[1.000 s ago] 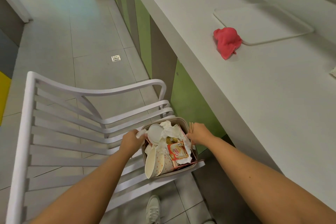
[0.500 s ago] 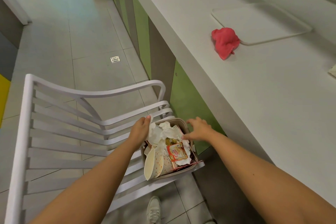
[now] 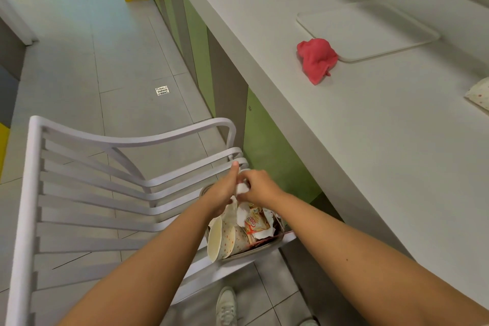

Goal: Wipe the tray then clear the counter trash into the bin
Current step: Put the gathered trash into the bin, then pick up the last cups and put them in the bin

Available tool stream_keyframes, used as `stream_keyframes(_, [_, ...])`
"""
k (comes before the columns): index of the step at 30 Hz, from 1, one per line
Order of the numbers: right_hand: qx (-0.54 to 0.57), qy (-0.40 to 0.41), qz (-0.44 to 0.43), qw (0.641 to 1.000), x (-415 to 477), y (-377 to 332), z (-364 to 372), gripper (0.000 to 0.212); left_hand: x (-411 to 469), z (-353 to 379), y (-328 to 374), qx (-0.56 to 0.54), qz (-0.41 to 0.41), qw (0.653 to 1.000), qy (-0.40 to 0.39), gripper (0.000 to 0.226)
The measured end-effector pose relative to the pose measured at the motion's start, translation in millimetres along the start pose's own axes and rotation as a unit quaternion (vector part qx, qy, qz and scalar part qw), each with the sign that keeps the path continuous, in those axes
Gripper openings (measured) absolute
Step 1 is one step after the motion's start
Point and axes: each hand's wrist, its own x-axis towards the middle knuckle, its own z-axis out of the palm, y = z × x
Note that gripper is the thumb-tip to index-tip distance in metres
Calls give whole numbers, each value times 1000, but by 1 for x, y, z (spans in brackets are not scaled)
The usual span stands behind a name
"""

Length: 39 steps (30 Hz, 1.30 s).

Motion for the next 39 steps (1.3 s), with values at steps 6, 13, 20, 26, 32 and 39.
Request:
stream_keyframes(6, [-66, -69, 52, 994, -4, 17, 39, 31, -4, -9, 0, 142, -2, 984, 103, 65])
stream_keyframes(13, [-110, -140, 35, 983, -8, 9, 21, 50, -4, -17, 6, 121, 42, 983, 131, 60])
stream_keyframes(20, [-150, -112, 35, 982, -30, -25, -67, 34, -4, 6, 45, 79, 180, 958, 211, 39])
stream_keyframes(26, [-145, -40, 50, 987, -67, -21, -145, 28, -5, 62, 101, 48, 277, 943, 178, 28])
stream_keyframes(32, [-133, 39, 108, 984, -109, 30, -210, 21, -9, 139, 145, 55, 315, 940, 120, 23])
stream_keyframes(39, [-109, 123, 199, 966, -168, 124, -263, 20, -11, 246, 172, 134, 371, 918, 37, 9])
